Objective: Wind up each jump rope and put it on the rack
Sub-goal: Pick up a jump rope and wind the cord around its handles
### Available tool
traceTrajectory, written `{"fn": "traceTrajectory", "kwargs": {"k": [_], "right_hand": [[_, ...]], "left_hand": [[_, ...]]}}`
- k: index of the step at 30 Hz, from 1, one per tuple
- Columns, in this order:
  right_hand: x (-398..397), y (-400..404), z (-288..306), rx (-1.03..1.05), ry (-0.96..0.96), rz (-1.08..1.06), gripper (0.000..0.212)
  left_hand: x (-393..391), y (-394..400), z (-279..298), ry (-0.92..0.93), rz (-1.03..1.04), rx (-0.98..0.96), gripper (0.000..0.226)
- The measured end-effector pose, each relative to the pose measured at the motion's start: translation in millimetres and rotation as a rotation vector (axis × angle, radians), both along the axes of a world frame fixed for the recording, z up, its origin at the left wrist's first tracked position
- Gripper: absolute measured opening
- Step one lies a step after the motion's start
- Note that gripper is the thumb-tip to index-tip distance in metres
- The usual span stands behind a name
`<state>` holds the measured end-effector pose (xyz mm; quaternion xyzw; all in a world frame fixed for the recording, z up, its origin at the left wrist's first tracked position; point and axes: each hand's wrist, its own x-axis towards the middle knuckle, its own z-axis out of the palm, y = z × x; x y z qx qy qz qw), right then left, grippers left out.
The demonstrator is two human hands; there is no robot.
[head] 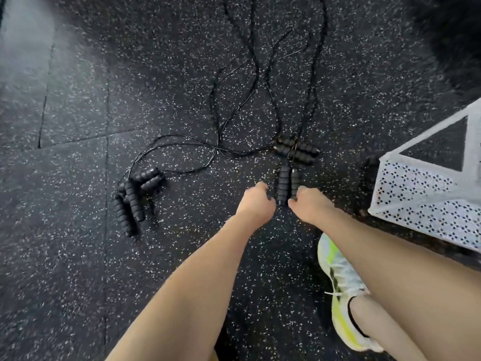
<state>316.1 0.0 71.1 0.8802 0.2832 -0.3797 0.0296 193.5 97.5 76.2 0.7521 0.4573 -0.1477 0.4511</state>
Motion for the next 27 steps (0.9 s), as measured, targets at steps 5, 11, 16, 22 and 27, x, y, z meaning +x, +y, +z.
{"fn": "traceTrajectory", "kwargs": {"k": [5, 11, 16, 22, 27], "right_hand": [[8, 20, -46, 0.006, -0.084, -0.096, 0.057], [4, 39, -91, 0.011, -0.119, -0.244, 0.093], [1, 44, -111, 0.004, -0.139, -0.337, 0.105], [6, 41, -112, 0.011, -0.087, -0.477, 0.099], [7, 34, -88, 0.154, -0.054, -0.542, 0.081]], "left_hand": [[17, 9, -39, 0.025, 0.014, -0.004, 0.037], [27, 8, -70, 0.006, 0.029, -0.011, 0.040], [24, 3, -83, -0.017, 0.083, -0.037, 0.047], [21, 4, -85, -0.013, 0.110, -0.048, 0.050], [25, 10, -59, -0.056, 0.135, -0.030, 0.045]]}}
